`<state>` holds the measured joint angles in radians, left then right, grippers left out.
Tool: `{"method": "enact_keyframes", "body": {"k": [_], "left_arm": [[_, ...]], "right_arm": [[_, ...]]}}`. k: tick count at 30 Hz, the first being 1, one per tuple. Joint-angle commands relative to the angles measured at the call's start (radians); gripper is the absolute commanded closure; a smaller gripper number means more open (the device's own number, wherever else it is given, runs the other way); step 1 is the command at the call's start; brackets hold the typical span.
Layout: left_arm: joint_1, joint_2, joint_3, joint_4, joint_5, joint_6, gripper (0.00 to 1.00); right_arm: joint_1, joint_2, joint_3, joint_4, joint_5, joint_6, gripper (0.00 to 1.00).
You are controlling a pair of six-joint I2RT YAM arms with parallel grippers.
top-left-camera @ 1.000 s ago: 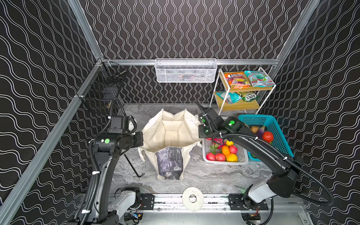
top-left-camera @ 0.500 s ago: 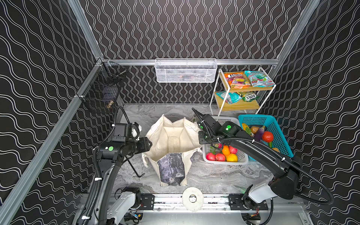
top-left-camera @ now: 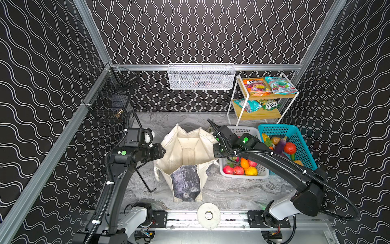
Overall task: Place the food into the grocery bag and tie it
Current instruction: 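Hold the bag rim open with the left gripper while the right gripper releases and withdraws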
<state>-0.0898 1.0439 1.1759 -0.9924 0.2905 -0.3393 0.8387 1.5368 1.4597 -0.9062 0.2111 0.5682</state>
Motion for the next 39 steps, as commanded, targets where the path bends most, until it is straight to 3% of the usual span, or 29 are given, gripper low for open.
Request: {"method": "enact_keyframes", "body": {"k": [1,3,6,14,21,22,24,26,31,39], "left_arm": [[-0.001,0.008,-0.001,0.038,0.011,0.033,0.73],[-0.001,0.008,0.004,0.052,0.021,0.034,0.87],[-0.001,0.021,0.021,0.077,0.021,0.033,1.0],[-0.001,0.103,0.071,0.133,-0.029,0.031,1.0],[-0.002,0.14,0.082,0.131,-0.008,0.039,1.0],[-0.002,0.143,0.084,0.126,-0.005,0.042,0.93],[-0.002,0.139,0.084,0.115,0.0,0.048,0.64],[-0.002,0.134,0.09,0.094,-0.008,0.055,0.47],[-0.002,0.123,0.1,0.043,-0.018,0.079,0.39],[-0.002,0.126,0.071,-0.016,-0.074,0.116,0.42]], "right_arm": [[0.001,0.005,0.011,0.016,-0.014,0.029,0.88],[0.002,0.003,0.028,0.015,0.002,0.03,1.0],[0.002,0.019,0.078,-0.005,0.028,0.024,1.0],[-0.002,0.097,0.23,-0.058,0.129,-0.005,1.0],[-0.025,0.116,0.189,-0.017,0.104,-0.01,0.99],[-0.028,0.118,0.185,-0.013,0.096,-0.012,0.96],[-0.03,0.125,0.181,-0.004,0.084,-0.014,0.89],[-0.031,0.131,0.181,-0.001,0.07,-0.019,0.81],[-0.031,0.117,0.162,0.012,0.059,-0.01,0.71],[-0.038,0.147,0.205,-0.004,0.042,-0.028,0.72]]}}
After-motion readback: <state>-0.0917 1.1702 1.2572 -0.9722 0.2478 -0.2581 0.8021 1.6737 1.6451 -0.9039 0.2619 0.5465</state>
